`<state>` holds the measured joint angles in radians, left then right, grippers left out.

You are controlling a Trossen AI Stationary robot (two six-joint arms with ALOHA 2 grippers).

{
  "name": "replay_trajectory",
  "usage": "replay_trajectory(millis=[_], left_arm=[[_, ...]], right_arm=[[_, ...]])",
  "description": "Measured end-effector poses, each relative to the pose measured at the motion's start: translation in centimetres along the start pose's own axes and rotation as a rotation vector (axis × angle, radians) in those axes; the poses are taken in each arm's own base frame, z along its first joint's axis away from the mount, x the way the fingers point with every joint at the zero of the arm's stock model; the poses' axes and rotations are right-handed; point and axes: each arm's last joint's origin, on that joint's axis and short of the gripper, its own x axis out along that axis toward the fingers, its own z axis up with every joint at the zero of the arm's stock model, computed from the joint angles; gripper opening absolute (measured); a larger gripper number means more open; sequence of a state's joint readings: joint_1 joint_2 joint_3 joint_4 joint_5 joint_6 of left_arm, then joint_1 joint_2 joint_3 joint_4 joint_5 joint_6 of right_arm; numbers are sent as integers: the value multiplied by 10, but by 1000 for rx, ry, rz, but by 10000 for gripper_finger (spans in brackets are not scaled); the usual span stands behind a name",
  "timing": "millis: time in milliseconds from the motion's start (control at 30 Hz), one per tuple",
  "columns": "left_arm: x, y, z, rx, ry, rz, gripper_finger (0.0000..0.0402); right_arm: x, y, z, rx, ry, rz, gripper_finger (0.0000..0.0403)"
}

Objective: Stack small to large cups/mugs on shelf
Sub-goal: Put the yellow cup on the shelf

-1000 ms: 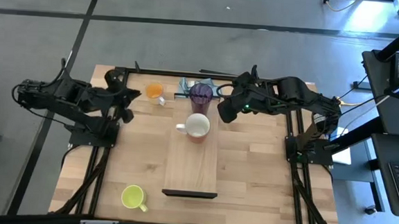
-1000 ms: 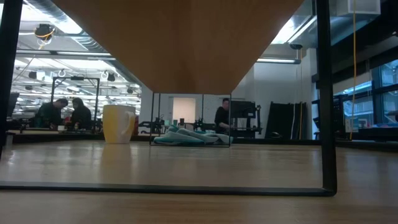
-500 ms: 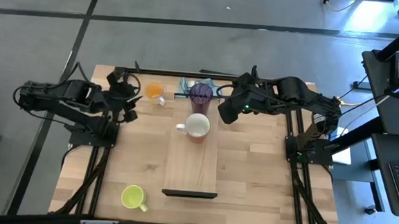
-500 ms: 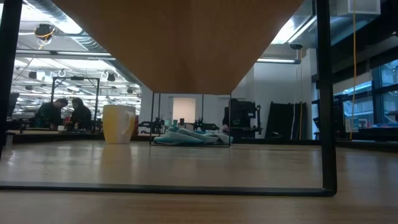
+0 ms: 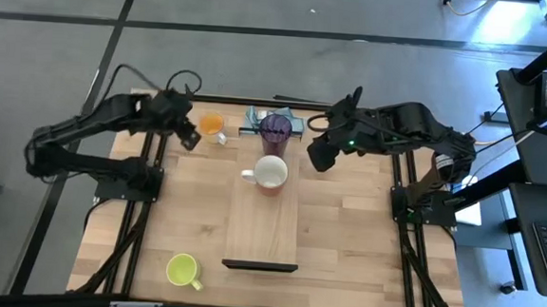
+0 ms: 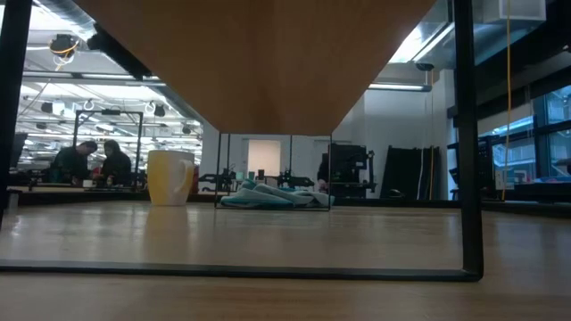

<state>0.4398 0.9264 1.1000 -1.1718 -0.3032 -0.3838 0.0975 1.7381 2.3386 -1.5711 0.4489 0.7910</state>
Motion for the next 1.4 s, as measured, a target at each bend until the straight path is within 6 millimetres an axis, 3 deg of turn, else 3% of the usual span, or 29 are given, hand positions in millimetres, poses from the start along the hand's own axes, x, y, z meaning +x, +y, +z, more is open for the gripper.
replay_trajectory(millis=[267,633,1400], left_arm=[[54,26,26,-268,202,76,155],[111,48,40,-262,374,52,156],[165,51,44,-215,490,10,154]], right_arm=[[-15,-10,1,-17,-45,3,186],[-16,-13,3,29,-117,-65,186],[-16,-13,4,47,-135,-81,186]])
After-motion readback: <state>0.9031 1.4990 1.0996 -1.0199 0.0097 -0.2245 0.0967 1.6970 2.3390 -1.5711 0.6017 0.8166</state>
